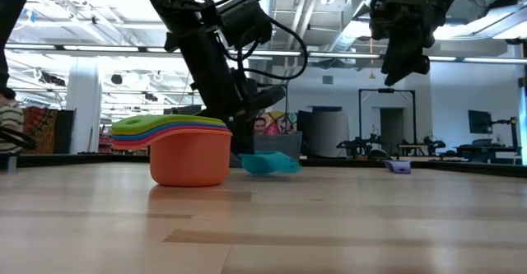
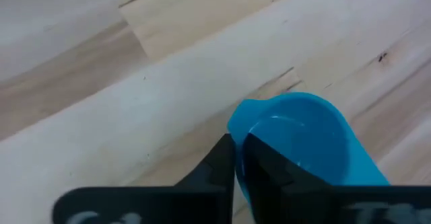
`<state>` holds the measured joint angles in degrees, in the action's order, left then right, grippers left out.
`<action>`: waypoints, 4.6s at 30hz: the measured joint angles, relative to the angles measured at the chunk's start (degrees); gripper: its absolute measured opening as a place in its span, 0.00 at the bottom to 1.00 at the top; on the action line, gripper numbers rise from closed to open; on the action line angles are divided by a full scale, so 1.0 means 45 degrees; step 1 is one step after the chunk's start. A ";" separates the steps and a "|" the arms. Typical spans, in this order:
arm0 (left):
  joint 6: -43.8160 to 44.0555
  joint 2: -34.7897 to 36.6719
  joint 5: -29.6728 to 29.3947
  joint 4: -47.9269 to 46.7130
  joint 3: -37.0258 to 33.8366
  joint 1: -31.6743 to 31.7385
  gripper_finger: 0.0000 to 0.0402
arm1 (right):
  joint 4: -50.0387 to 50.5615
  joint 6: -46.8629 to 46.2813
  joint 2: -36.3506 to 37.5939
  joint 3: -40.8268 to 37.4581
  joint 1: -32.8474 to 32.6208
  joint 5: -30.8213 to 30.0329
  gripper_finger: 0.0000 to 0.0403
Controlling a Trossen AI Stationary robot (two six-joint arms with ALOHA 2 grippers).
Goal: Nest measuring cups in basket
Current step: Stack the light blue measuring cup on top of the green measuring cup, then stack the dark blue measuring cup on top of the light blue measuring cup
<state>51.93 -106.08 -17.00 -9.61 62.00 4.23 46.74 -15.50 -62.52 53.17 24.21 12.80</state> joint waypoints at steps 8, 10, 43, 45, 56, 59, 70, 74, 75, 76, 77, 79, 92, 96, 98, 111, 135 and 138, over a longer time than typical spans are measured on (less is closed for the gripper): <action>-0.0065 0.0005 0.0097 0.0070 0.0000 0.0053 0.01 | 0.0160 0.0163 0.0000 0.0000 0.0000 0.0149 0.44; -0.0106 0.0005 0.0477 0.0141 0.0016 0.0142 0.01 | 0.0197 0.0207 0.0026 0.0000 0.0000 0.0164 0.43; -0.4269 0.0078 0.1319 -1.1204 0.6955 -0.3172 0.00 | -0.0107 0.0858 0.0733 0.0000 -0.0049 0.0168 0.33; -0.4183 0.0078 0.1284 -1.1264 0.6955 -0.3314 0.00 | -0.0139 0.0872 0.0729 -0.0001 -0.0039 0.0169 0.33; -0.3979 0.0980 0.0589 -1.0490 0.5388 -0.3649 0.00 | -0.0109 0.0450 0.0729 0.0000 -0.0337 0.0640 0.31; -0.3696 0.1876 0.0632 -0.9358 0.4411 -0.3716 0.00 | -0.0121 0.0381 0.0729 0.0000 -0.0559 0.0640 0.30; -0.3717 0.2608 0.0862 -0.6671 0.2000 -0.3711 0.00 | -0.1094 -0.0550 0.0729 -0.0005 -0.0704 0.0814 0.29; -0.3680 0.2608 0.0856 -0.6305 0.1597 -0.3711 0.00 | -0.1242 -0.0686 0.0729 -0.0005 -0.0704 0.0927 0.29; -0.3703 0.2608 0.0907 -0.6304 0.1524 -0.3711 0.00 | -0.1220 -0.0686 0.0726 -0.0005 -0.0704 0.0936 0.29; -0.3713 0.2608 0.0991 -0.6282 0.1431 -0.3709 0.00 | -0.1195 -0.0686 0.0717 -0.0005 -0.0704 0.0938 0.29; -0.3711 0.2608 0.1055 -0.6258 0.1335 -0.3706 0.00 | -0.1180 -0.0687 0.0709 -0.0005 -0.0704 0.0936 0.29; -0.3712 0.2608 0.1153 -0.6240 0.1170 -0.3711 0.00 | -0.1184 -0.0686 0.0709 -0.0005 -0.0704 0.0941 0.29; -0.3557 0.2608 0.1289 -0.5497 0.0980 -0.3711 0.06 | -0.1189 -0.0796 0.0709 -0.0005 -0.0704 0.0951 0.29; -0.3566 0.2608 0.1343 -0.5518 0.0981 -0.3711 0.11 | -0.1194 -0.0825 0.0709 -0.0005 -0.0704 0.0952 0.29; -0.3557 0.2608 0.1347 -0.5541 0.0979 -0.3711 0.12 | -0.1194 -0.0886 0.0709 -0.0005 -0.0704 0.0955 0.29; -0.2809 0.2599 0.1359 -0.5649 0.1109 -0.3711 0.19 | -0.1189 -0.0919 0.0709 -0.0005 -0.0704 0.0931 0.29; -0.3440 0.2594 -0.1289 -0.4106 0.5379 -0.1509 0.20 | 0.0466 -0.1259 -0.0118 -0.0005 0.3635 -0.2588 0.61; -0.3673 0.2599 -0.1610 -0.4222 0.5743 -0.1234 0.20 | 0.0081 -0.1255 -0.1246 -0.0005 0.3982 -0.2547 0.67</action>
<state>35.40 -94.39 -24.25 -28.61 87.84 -1.33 47.10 -21.15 -68.13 53.15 42.13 1.34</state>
